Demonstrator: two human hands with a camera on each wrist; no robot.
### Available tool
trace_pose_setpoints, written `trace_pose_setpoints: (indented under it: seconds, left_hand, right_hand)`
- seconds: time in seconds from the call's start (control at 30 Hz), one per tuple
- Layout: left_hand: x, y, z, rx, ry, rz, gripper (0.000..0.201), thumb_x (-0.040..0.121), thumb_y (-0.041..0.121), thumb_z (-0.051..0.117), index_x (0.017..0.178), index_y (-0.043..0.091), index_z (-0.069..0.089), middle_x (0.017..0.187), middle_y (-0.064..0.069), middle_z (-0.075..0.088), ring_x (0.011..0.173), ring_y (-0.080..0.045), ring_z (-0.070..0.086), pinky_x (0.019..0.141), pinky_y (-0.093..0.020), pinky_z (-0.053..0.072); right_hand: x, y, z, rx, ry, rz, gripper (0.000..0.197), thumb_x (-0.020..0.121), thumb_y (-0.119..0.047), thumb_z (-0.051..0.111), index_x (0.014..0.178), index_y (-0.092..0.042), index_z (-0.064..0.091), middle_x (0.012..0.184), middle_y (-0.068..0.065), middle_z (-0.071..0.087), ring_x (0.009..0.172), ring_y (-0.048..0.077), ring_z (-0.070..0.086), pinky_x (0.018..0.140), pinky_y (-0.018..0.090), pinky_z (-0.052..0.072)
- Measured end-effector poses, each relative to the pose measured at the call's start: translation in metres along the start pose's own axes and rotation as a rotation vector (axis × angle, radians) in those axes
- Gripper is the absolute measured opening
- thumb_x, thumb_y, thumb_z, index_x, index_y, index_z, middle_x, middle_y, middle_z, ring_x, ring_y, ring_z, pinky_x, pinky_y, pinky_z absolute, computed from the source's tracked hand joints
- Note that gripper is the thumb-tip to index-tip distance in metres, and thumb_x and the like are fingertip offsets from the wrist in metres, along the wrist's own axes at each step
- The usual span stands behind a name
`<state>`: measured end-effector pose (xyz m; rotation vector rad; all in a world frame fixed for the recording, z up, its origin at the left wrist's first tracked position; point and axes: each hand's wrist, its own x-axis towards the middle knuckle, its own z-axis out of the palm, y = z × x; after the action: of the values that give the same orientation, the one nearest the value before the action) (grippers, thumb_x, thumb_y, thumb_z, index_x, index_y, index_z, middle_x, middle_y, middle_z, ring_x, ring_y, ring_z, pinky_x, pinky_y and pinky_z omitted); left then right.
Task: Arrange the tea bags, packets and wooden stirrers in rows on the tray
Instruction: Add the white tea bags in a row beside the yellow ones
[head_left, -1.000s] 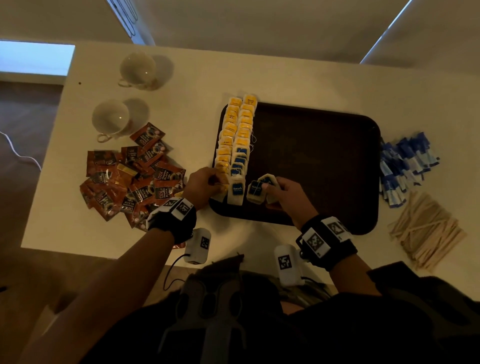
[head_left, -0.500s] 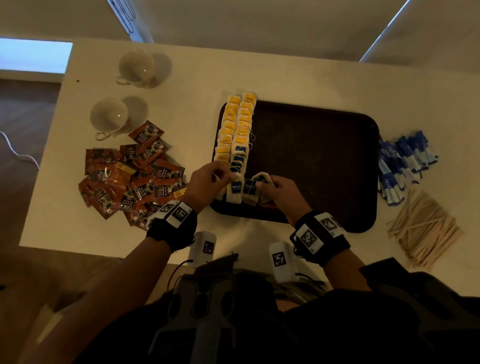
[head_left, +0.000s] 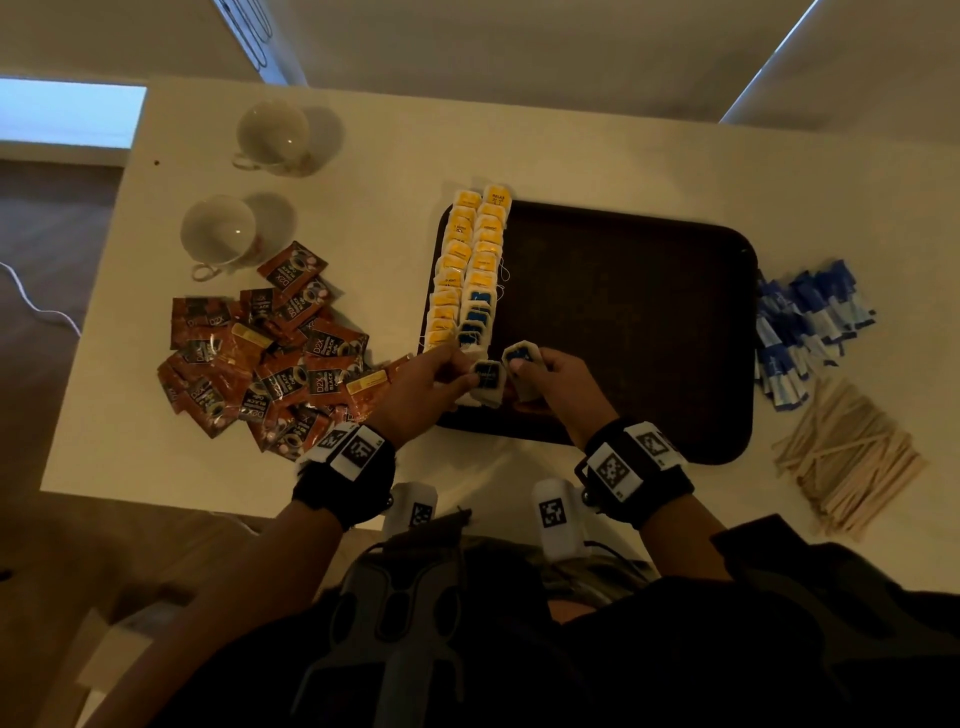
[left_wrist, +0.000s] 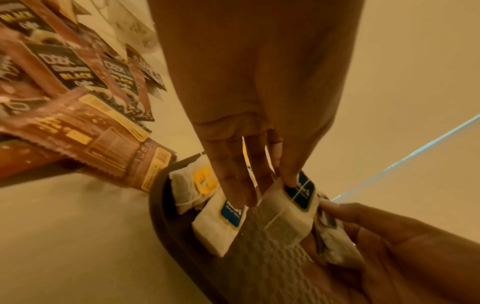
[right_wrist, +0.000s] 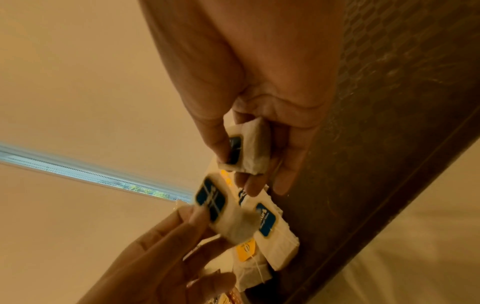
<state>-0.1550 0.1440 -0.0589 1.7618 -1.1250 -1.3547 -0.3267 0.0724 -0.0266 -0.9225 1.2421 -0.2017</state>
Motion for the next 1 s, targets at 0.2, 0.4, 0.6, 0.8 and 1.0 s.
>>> trace_pose_setpoints:
  seconds: [0.2,0.4,0.6,0.8,1.0]
  left_hand:
    - [-0.010,-0.021,-0.021,0.103,0.128,-0.087,0.011,0.091,0.011,0.057,0.084,0.017,0.051,0.074,-0.001,0.060,0.061,-0.014,0.057,0.053,-0.021,0.052]
    - [0.000,-0.032,-0.019,0.305,0.176,-0.165,0.012,0.087,0.015,0.063,0.094,0.006,0.060,0.080,-0.002,0.061,0.070,-0.011,0.055,0.057,-0.012,0.038]
    - [0.005,-0.028,-0.008,0.367,0.272,-0.206,0.012,0.087,0.018,0.064,0.091,0.009,0.059,0.080,-0.004,0.059,0.076,-0.016,0.056,0.065,-0.025,0.040]
    - [-0.001,-0.024,-0.005,0.432,0.357,-0.159,0.018,0.087,0.027,0.063,0.090,0.018,0.047,0.078,0.002,0.054,0.070,-0.013,0.053,0.055,-0.021,0.036]
    - [-0.006,-0.027,0.000,0.462,0.195,-0.187,0.027,0.076,0.022,0.073,0.086,0.020,0.048,0.088,-0.002,0.053,0.077,-0.017,0.054,0.059,-0.022,0.035]
  right_hand:
    - [0.003,0.004,-0.009,0.062,0.075,0.052,0.023,0.098,-0.015,0.046,0.118,-0.008,0.055,0.095,0.001,0.060,0.082,0.011,0.061,0.075,0.027,0.052]
    - [0.003,0.007,-0.007,0.001,0.091,0.083,0.026,0.098,-0.013,0.046,0.117,-0.003,0.058,0.106,0.010,0.056,0.089,0.014,0.054,0.077,0.025,0.048]
    - [0.003,0.010,-0.004,-0.125,0.066,0.041,0.027,0.096,-0.010,0.049,0.117,0.003,0.060,0.118,0.021,0.061,0.096,0.019,0.055,0.075,0.019,0.046]
    - [0.010,0.013,-0.001,-0.199,0.082,0.029,0.024,0.089,-0.013,0.062,0.110,-0.003,0.065,0.113,0.013,0.064,0.100,0.019,0.059,0.081,0.026,0.047]
    - [0.015,0.013,0.006,-0.145,0.056,0.049,0.021,0.086,-0.010,0.065,0.105,-0.003,0.066,0.111,0.017,0.065,0.103,0.028,0.062,0.088,0.039,0.052]
